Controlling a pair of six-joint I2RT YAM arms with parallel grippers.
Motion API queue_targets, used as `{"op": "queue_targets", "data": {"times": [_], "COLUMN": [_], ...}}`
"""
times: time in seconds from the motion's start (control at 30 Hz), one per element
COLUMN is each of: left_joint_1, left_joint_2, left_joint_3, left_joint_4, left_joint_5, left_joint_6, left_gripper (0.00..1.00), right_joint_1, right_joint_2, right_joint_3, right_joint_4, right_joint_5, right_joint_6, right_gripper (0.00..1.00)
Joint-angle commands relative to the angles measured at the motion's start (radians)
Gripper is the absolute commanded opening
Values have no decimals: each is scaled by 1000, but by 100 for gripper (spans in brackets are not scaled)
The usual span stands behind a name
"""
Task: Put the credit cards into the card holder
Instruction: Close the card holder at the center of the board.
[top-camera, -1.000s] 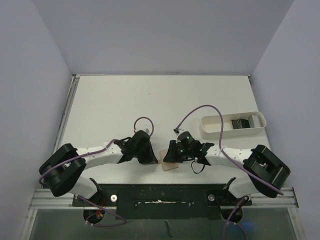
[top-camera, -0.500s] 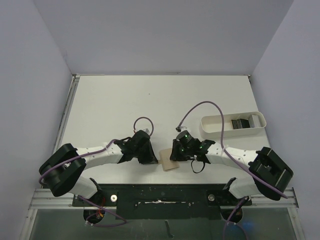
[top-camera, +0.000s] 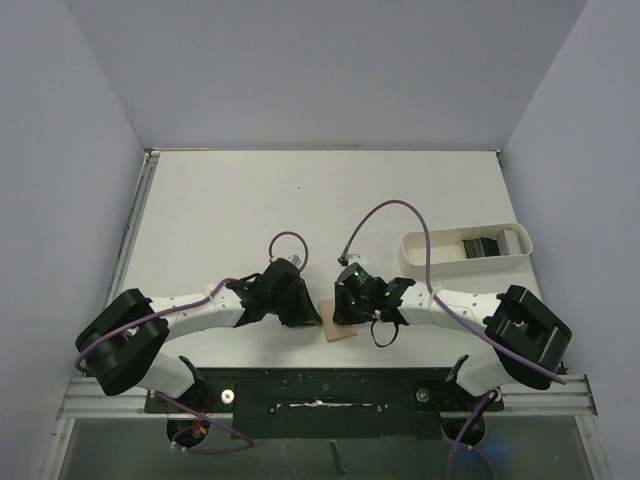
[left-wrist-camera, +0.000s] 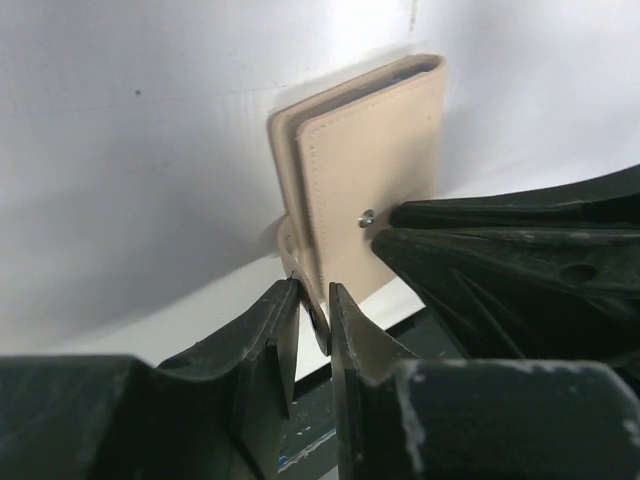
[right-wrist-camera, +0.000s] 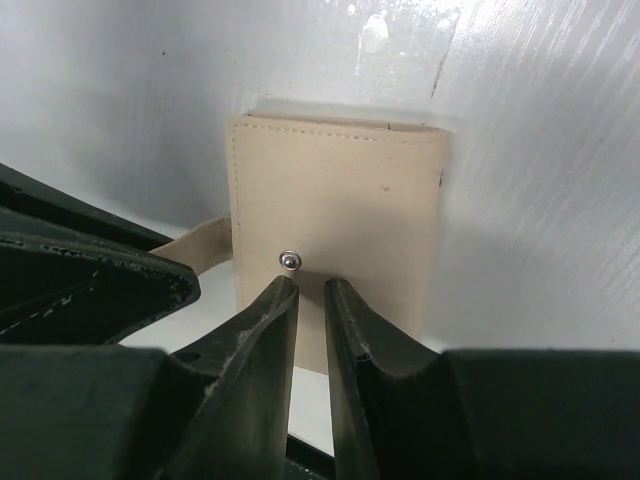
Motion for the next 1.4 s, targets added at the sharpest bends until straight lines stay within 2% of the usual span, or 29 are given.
{"op": "queue_targets", "data": {"times": [0.0,0.37,0.5,0.6,0.87,1.13,1.37], "left_joint_1": [15,170,189,188,184,183,171], "left_joint_2": [-54,-128,-72,-11,98,169,198], "left_joint_3": [-8,-32,-2,23,48,56,99], "left_joint_4": [99,101,133,151,285,276,145], "left_joint_5": [45,110,188,240,342,308,213], "left_joint_6": [-25,21,76,109,84,101,139], "left_gripper": [20,25,24,20,15,15,15], "right_joint_1": [16,31,39,42,57,60,67], "right_joint_2": [32,21,16,17,19,16,8], "right_joint_3": [1,2,9,12,23,29,39], "right_joint_4": [-11,-3,3,3,-1,-4,-7], "right_joint_5": [48,66,67,67,81,83,84], "right_joint_6": [-2,-24,-26,-25,-22,-22,-24], "right_gripper": [20,20,21,21,22,22,24]}}
